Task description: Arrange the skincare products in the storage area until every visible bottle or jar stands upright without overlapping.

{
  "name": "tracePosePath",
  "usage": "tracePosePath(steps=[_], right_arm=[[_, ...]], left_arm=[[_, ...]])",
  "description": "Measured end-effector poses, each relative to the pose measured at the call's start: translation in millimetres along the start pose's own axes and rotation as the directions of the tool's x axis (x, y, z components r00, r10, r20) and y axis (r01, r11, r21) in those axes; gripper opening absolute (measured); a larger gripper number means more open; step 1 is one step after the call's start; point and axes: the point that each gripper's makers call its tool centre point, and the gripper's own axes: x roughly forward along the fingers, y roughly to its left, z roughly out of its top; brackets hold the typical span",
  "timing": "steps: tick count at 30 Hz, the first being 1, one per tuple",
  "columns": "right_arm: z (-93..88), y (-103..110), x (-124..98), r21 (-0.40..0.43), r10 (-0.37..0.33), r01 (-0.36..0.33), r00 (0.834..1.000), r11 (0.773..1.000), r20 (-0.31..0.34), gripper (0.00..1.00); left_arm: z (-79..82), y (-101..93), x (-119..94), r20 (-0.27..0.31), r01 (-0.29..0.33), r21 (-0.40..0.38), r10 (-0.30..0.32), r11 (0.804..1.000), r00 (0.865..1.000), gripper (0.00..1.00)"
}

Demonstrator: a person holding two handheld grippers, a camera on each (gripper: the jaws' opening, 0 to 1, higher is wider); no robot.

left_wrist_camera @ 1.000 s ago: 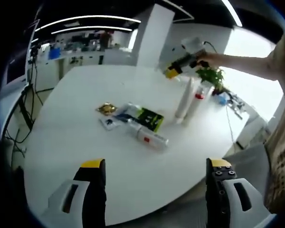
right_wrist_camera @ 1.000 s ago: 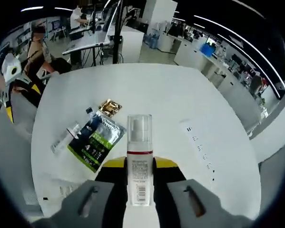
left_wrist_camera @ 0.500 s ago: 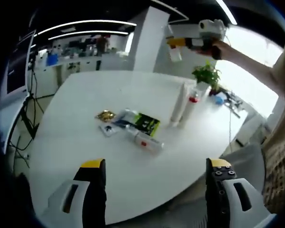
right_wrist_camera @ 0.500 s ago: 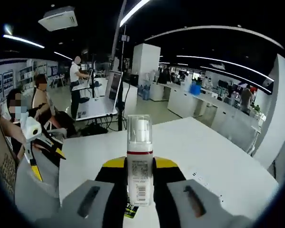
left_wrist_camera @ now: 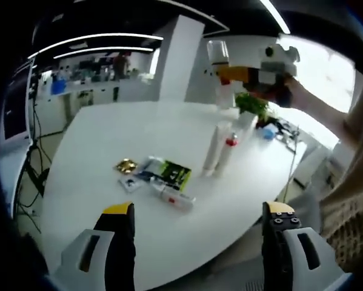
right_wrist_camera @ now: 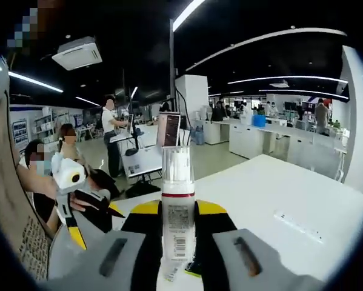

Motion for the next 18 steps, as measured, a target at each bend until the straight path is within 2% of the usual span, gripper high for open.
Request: tracePosePath(steps=[9, 14, 18], right_arm=[[-18.1, 38.3, -13.2, 0.076, 0.045, -0.049, 0.998, 0.996, 0.051, 0.19], [-19.0, 64.7, -16.3, 0.105, 0.111, -0.121, 0.989, 0.987, 0.096, 0.19], [-17.5, 88.7, -19.0, 0.114, 0.189, -0.205, 0.973, 0.972, 0.136, 0.19]], left_arm=[[21.1, -25.5, -4.7, 0.046, 0.092, 0.005, -0.092, 0.996, 0.995, 0.83], [29.3, -36.9, -7.4, 0.073, 0.141, 0.0, -0.141, 0.99, 0.987, 0.81], [32.7, -46.1, -8.3, 0.076, 0.174, 0.013, -0.175, 0.985, 0.982, 0.8]])
